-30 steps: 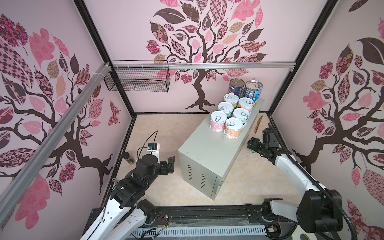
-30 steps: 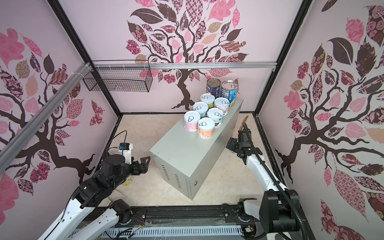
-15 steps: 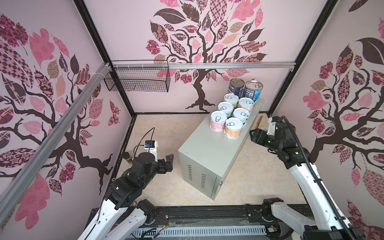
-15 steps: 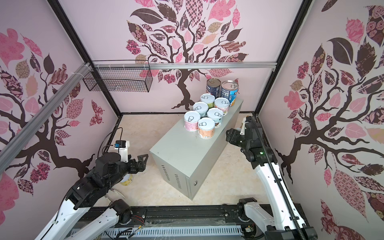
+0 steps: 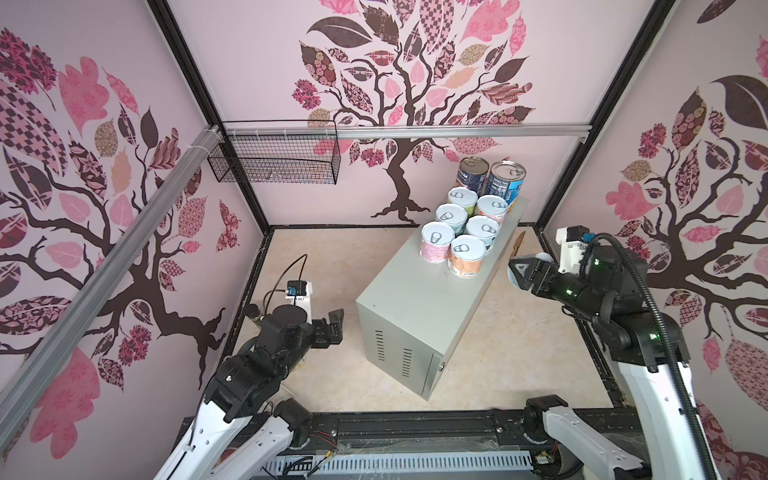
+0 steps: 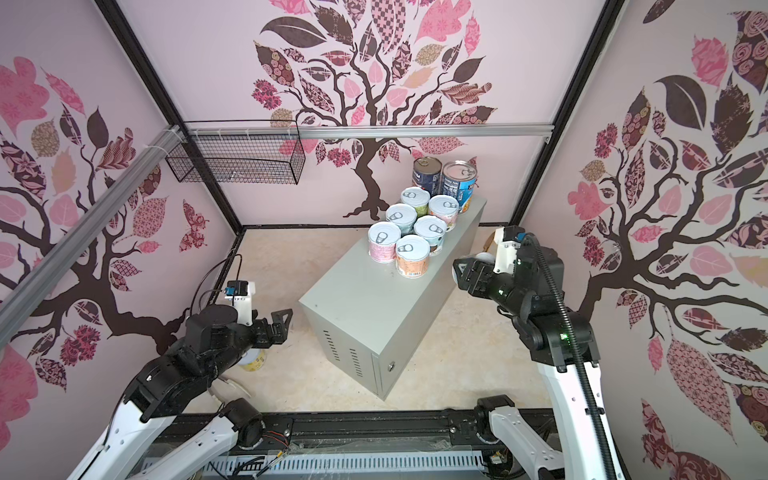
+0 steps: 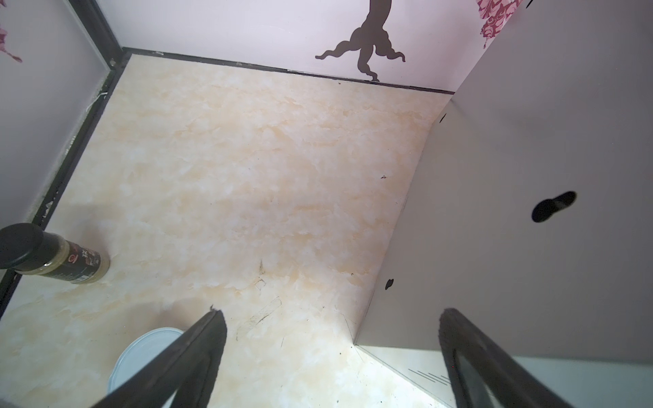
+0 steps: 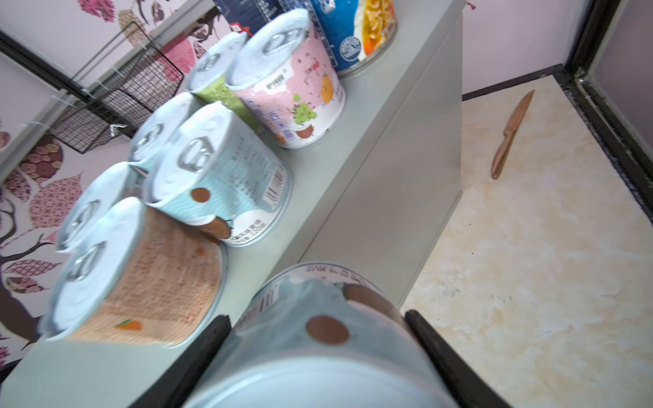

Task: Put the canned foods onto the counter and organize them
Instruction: 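Carry the light-blue can with the right gripper up over the box top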

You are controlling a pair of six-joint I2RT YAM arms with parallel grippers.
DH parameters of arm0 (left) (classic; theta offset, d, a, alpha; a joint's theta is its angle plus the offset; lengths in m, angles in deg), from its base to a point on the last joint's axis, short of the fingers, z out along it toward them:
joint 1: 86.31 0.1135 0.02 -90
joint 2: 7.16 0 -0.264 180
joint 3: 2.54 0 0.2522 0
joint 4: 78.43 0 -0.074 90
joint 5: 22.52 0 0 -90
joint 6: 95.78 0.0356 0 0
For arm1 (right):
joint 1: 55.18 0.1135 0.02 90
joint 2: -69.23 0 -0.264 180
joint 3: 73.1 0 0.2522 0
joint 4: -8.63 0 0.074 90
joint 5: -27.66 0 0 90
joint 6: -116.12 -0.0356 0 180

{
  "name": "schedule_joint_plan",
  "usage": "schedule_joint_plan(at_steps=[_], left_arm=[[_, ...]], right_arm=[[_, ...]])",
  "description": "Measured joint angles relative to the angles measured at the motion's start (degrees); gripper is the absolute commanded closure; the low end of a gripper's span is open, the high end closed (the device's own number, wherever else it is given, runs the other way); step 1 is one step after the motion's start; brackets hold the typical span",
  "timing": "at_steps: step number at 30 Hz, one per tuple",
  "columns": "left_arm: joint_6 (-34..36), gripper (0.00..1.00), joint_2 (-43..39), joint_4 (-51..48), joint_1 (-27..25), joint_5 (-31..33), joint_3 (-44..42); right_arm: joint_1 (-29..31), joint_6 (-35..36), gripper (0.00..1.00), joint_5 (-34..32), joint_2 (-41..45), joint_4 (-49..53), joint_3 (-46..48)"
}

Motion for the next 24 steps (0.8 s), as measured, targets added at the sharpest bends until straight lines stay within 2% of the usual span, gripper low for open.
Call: schedule_joint_plan(at_steps=[10, 18, 24], left_arm=[[0.5, 0.03, 0.2, -0.7, 0.0, 1.0, 1.9], [0.5, 0.03, 0.9, -1.0, 0.0, 1.1, 1.9], [0.7, 0.03, 1.4, -1.0, 0.0, 1.8, 1.9]], right_arm=[[0.7, -1.0, 0.36, 8.5, -2.1, 2.9, -13.2], [0.8, -2.5, 0.36, 13.7, -5.5, 2.5, -16.9], [3.0, -2.6, 0.35, 14.6, -9.7, 2.8, -21.1]])
